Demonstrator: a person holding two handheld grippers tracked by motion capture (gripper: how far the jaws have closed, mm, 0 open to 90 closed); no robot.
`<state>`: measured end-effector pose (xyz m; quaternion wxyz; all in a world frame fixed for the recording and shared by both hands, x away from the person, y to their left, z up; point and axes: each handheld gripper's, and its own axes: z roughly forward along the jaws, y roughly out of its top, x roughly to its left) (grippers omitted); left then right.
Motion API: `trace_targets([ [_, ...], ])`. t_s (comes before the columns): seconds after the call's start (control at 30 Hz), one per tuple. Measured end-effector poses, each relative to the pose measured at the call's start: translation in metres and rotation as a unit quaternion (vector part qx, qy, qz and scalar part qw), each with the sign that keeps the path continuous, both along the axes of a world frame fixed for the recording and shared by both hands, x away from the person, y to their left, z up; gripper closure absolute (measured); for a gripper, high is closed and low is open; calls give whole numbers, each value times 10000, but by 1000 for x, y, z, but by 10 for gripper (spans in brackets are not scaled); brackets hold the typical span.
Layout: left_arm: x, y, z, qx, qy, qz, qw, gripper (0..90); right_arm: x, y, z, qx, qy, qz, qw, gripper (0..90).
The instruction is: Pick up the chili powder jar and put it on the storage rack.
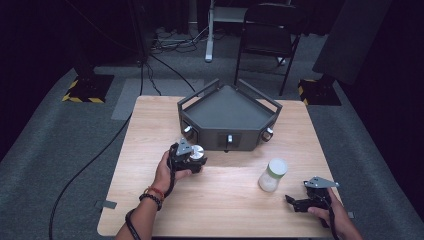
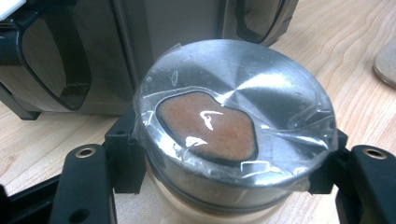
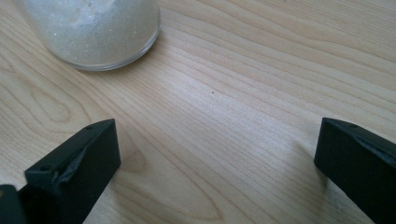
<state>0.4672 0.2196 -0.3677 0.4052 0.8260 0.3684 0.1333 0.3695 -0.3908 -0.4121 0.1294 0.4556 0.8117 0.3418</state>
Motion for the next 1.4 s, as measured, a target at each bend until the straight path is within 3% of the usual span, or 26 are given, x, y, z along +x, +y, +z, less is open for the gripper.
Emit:
trace_targets([
  [0.37, -1, 1, 2, -71, -9, -5, 10000, 321, 0, 0, 0, -2, -1, 0, 10000, 1],
  [0.63, -3, 5, 14, -6, -107, -43, 9999, 321, 0, 0, 0, -2, 0, -1, 10000, 1],
  [1.0, -5, -4, 31, 54, -124, 69, 9999, 321, 0, 0, 0, -2, 0, 0, 10000, 1],
  [1.4, -7, -7, 51, -120, -247, 168, 9995, 321, 0, 0, 0, -2, 1, -1, 10000, 1],
])
